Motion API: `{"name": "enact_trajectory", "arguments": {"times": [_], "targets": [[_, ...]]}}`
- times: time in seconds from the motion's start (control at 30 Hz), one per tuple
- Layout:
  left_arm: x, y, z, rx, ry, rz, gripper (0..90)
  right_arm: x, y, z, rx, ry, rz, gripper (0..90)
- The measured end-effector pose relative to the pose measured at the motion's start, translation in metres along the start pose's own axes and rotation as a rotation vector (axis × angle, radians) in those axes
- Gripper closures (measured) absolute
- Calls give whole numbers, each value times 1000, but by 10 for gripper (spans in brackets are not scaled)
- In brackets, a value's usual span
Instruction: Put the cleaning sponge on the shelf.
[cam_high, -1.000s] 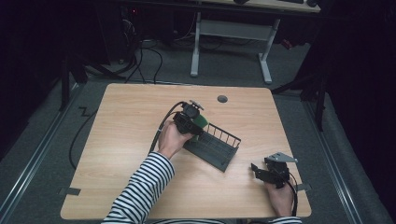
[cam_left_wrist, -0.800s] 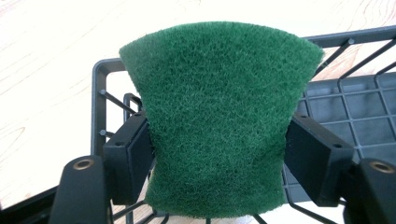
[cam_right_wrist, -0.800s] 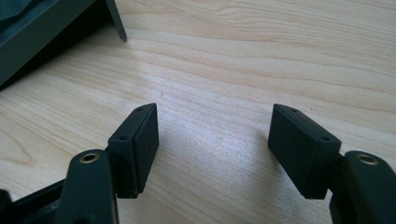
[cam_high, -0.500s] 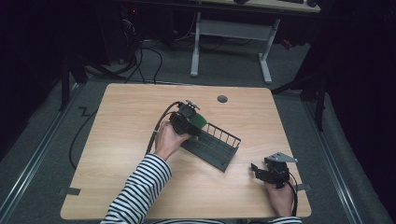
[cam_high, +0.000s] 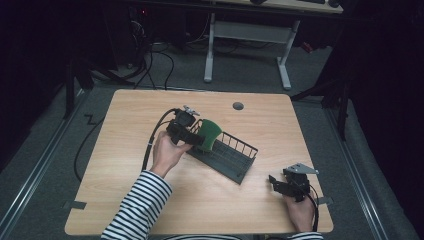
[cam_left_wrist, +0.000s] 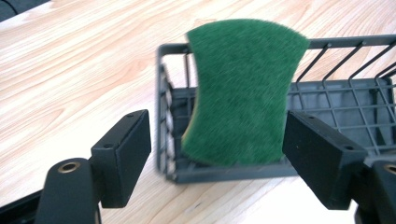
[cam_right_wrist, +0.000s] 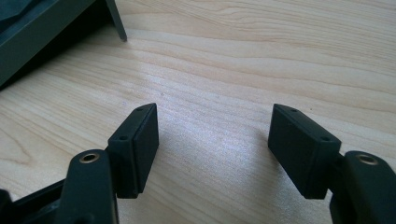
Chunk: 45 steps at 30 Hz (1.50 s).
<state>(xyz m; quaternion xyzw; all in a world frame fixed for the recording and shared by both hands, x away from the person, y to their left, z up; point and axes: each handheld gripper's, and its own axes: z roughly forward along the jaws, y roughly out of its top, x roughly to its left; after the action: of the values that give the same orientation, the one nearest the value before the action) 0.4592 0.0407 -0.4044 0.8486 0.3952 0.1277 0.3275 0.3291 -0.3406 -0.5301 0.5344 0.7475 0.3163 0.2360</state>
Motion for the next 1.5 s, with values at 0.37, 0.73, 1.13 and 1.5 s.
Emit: {"name": "enact_trajectory", "arguments": {"times": [0.37, 0.73, 1.13, 1.5], "targets": [[35, -63, -38, -73, 20, -114, 251, 0, 0, 0, 0, 0, 0, 336], [60, -122, -55, -106, 52, -229, 254, 0, 0, 0, 0, 0, 0, 336], [70, -184, -52, -135, 85, -316, 254, 0, 0, 0, 0, -1, 2, 336], [66, -226, -27, -136, 255, -304, 251, 0, 0, 0, 0, -1, 2, 335]]}}
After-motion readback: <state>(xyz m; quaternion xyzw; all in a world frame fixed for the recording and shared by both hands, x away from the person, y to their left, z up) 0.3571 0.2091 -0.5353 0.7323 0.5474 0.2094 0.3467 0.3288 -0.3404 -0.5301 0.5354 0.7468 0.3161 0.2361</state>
